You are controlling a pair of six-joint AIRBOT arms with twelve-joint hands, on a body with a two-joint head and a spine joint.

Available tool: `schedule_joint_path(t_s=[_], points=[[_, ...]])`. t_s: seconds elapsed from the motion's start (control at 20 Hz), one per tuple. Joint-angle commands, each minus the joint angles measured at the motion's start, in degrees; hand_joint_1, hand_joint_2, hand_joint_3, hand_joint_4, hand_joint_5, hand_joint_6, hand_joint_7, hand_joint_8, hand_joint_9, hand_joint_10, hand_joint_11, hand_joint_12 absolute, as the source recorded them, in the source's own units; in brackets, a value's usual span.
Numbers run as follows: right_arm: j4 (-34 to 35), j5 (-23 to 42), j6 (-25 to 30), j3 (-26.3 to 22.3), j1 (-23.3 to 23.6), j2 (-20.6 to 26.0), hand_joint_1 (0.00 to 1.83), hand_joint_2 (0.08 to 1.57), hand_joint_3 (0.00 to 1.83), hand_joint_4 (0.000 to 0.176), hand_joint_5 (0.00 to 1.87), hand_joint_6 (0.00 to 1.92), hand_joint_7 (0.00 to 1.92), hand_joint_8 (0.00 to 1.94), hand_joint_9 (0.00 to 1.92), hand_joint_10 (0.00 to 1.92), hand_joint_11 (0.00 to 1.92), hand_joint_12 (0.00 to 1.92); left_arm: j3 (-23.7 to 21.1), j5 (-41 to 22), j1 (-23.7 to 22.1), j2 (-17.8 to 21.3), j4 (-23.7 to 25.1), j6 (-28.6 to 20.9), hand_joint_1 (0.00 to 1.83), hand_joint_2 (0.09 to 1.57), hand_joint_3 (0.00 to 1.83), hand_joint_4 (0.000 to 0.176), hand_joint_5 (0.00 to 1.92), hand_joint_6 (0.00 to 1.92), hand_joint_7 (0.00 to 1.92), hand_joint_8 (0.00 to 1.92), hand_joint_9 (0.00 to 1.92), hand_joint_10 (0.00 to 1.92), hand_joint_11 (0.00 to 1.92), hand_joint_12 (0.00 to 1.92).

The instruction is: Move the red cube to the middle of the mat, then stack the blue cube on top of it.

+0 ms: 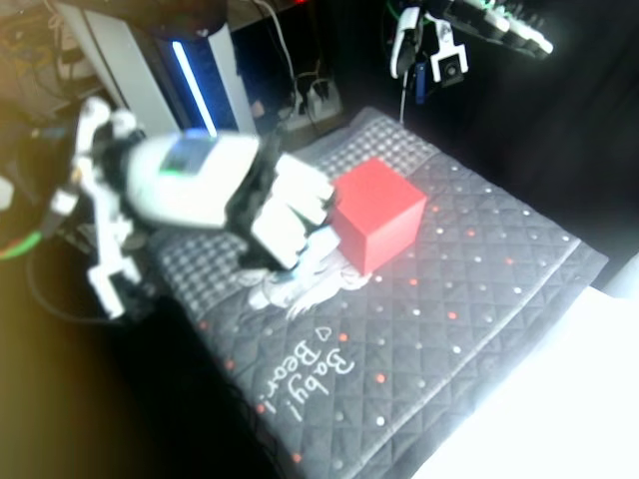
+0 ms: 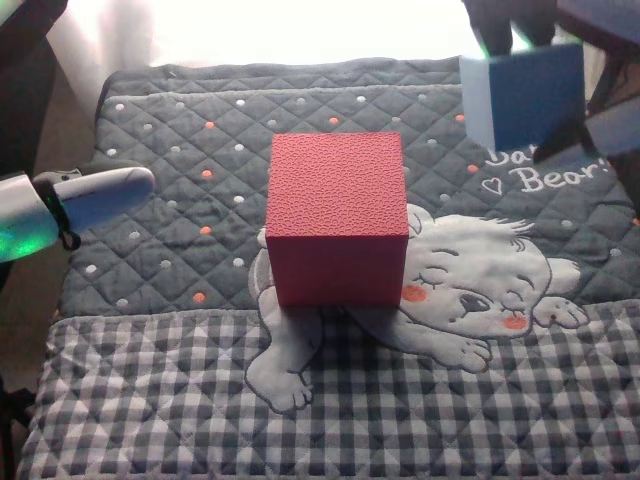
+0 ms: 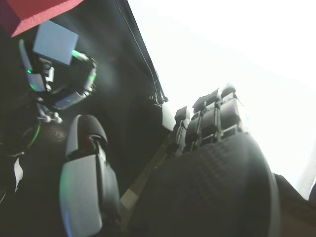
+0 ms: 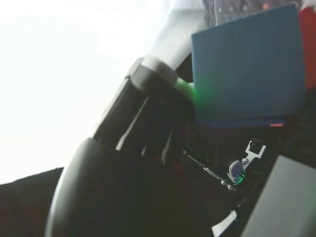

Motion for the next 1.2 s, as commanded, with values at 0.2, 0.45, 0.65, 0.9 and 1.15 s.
schedule_joint_path(t_s=[0.2,0.45,0.65,0.9,1.15], points=[[-4.1,5.7,0.2,-0.5,3.6,-2.3,1.12,0.95,0.83,0.0,0.61,1.72,0.72,1.85,0.83,1.92,0.88,1.92,0.4,-7.7,0.0,-0.4,-0.4,0.1,0.64,1.02,0.0,0.035,0.1,0.0,0.0,0.0,0.0,0.0,0.0,0.22],[-7.9,5.7,2.2,-0.1,6.0,-5.2,1.07,1.18,0.44,0.0,0.48,1.84,0.64,1.74,0.76,1.92,0.84,1.92,0.6,-8.0,0.4,-0.7,-0.9,0.1,0.7,1.0,0.0,0.039,0.12,0.0,0.0,0.0,0.0,0.0,0.0,0.05],[-8.0,5.9,2.4,1.1,6.0,-8.5,1.09,1.27,0.16,0.008,0.55,1.67,0.64,1.63,0.72,1.92,0.8,1.92,0.6,-8.0,0.7,-0.7,-1.2,0.1,0.66,1.02,0.01,0.046,0.13,0.01,0.0,0.0,0.0,0.0,0.0,0.0],[-8.1,6.8,4.8,3.6,4.5,-12.6,1.29,0.95,0.8,0.0,0.51,1.73,0.7,1.77,0.75,1.92,0.9,1.92,0.8,-7.8,0.9,-1.0,-1.5,0.1,0.64,1.03,0.01,0.047,0.15,0.01,0.0,0.0,0.0,0.0,0.02,0.01],[-7.3,7.3,6.9,6.7,2.2,-15.9,1.1,1.25,0.18,0.0,0.54,1.67,0.69,1.57,0.63,1.88,0.67,1.92,0.8,-7.8,1.5,-1.1,-1.9,0.1,0.66,1.07,0.02,0.054,0.16,0.01,0.0,0.0,0.0,0.0,0.04,0.03]])
